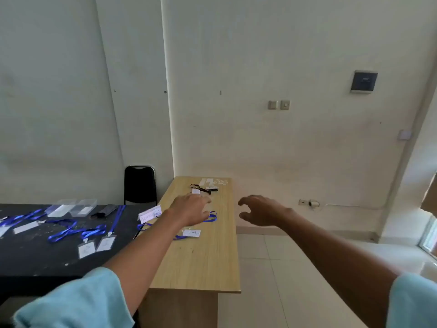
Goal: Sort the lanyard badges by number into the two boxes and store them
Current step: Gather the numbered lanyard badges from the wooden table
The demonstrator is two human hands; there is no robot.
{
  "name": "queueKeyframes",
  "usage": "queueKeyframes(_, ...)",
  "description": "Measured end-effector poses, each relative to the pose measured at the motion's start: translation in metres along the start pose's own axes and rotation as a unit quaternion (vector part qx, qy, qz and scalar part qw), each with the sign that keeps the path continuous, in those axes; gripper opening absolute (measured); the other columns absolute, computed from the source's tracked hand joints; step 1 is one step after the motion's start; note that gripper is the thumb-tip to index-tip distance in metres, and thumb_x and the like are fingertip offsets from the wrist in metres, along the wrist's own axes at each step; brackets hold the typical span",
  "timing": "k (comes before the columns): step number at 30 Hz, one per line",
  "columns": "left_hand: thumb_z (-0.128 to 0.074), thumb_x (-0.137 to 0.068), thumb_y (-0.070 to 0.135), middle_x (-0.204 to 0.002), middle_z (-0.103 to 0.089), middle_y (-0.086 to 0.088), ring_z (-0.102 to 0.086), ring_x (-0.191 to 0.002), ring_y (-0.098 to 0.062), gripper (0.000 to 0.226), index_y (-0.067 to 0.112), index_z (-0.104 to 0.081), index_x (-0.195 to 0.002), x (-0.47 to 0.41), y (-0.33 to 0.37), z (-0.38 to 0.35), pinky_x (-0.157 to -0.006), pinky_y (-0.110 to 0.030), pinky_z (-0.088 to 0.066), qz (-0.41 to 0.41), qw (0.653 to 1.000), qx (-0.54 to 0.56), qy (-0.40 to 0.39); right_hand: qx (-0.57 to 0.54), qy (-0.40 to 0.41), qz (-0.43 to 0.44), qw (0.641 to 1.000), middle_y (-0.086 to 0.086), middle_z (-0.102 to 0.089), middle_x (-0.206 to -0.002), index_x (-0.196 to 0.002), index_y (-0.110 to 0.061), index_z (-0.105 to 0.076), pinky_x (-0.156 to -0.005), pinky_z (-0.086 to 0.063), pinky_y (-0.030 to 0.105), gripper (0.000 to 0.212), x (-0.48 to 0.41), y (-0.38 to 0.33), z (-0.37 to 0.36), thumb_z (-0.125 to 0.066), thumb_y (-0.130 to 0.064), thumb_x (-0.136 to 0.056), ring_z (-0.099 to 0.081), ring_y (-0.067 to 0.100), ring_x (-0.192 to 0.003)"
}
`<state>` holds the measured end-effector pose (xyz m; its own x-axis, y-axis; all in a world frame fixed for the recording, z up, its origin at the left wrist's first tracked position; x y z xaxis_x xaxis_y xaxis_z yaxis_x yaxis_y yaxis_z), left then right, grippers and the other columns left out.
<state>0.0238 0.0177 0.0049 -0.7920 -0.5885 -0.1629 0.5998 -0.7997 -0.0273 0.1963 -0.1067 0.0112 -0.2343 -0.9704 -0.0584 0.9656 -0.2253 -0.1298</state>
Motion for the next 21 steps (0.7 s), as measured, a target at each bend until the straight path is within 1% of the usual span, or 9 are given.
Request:
queueKeyframes(1,-0.047,-0.096,0.039,-0.142,-0.054,0.000,-0.052,-0.127,-0.024,0.047,0.028,-0.048,-0.142,-0.005,0.003,-0.010,-0.097,-0.038,-0.045,0.006,1.000,0.001,-0.019,-0.002,-0.014,-0.006,1.000,0.006,-0.052,-0.141,-0.142,-0.022,-0.045,-0.097,-0.044,0.037,0.049,-0.007,0.004,-0.009,-0.053,-0.039,-0.097,-0.053,0.024,-0.125)
queueKeyframes(4,-0.049,-0.095,0.037,-0.137,-0.056,0.000,-0.053,-0.124,-0.023,0.044,0.028,-0.050,-0.137,-0.036,-0.002,-0.058,-0.092,-0.038,-0.045,0.008,0.999,0.025,-0.042,-0.004,-0.043,-0.008,0.999,0.006,-0.052,-0.140,-0.142,-0.021,-0.045,-0.095,-0.044,0.036,0.047,-0.041,0.028,-0.042,-0.052,-0.038,-0.098,-0.054,0.024,-0.123)
queueKeyframes(7,-0.049,-0.096,0.039,-0.137,-0.055,-0.003,-0.052,-0.125,-0.025,0.046,0.027,-0.047,-0.140,-0.081,-0.011,-0.095,-0.094,-0.039,-0.046,0.012,0.997,0.037,-0.065,-0.006,-0.061,-0.011,0.998,0.004,-0.054,-0.139,-0.141,-0.023,-0.046,-0.093,-0.043,0.035,0.046,-0.092,0.054,-0.066,-0.052,-0.039,-0.098,-0.054,0.024,-0.122)
queueKeyframes(11,-0.051,-0.097,0.040,-0.142,-0.053,-0.001,-0.051,-0.128,-0.024,0.048,0.026,-0.046,-0.143,-0.150,-0.027,-0.133,-0.099,-0.039,-0.045,0.024,0.994,0.080,-0.070,-0.025,-0.086,-0.014,0.996,0.002,-0.056,-0.138,-0.139,-0.023,-0.048,-0.097,-0.047,0.037,0.045,-0.173,0.092,-0.096,-0.052,-0.039,-0.098,-0.056,0.021,-0.120)
queueKeyframes(16,-0.050,-0.097,0.037,-0.138,-0.056,0.001,-0.054,-0.123,-0.021,0.043,0.025,-0.050,-0.138,-0.236,-0.056,-0.170,-0.097,-0.037,-0.047,0.057,0.985,0.134,-0.098,-0.071,-0.113,-0.032,0.991,0.001,-0.057,-0.138,-0.135,-0.022,-0.053,-0.102,-0.046,0.037,0.041,-0.257,0.133,-0.130,-0.053,-0.038,-0.097,-0.055,0.020,-0.123)
queueKeyframes(21,-0.048,-0.097,0.039,-0.138,-0.055,0.007,-0.053,-0.124,-0.017,0.043,0.029,-0.050,-0.139,-0.304,-0.074,-0.206,-0.094,-0.034,-0.047,0.072,0.978,0.154,-0.119,-0.093,-0.134,-0.049,0.985,0.000,-0.058,-0.136,-0.133,-0.023,-0.055,-0.101,-0.046,0.035,0.039,-0.318,0.175,-0.162,-0.054,-0.040,-0.097,-0.056,0.018,-0.121)
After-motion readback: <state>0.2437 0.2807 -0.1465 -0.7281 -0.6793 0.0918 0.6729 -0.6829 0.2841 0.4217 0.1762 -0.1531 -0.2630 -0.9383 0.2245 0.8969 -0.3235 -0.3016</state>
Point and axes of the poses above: each hand's wrist, its own x-axis away from the middle knuckle, its own z-axis out of the back of the hand, y = z × x, the point moved 3 cm from there along -x, towards the middle knuckle
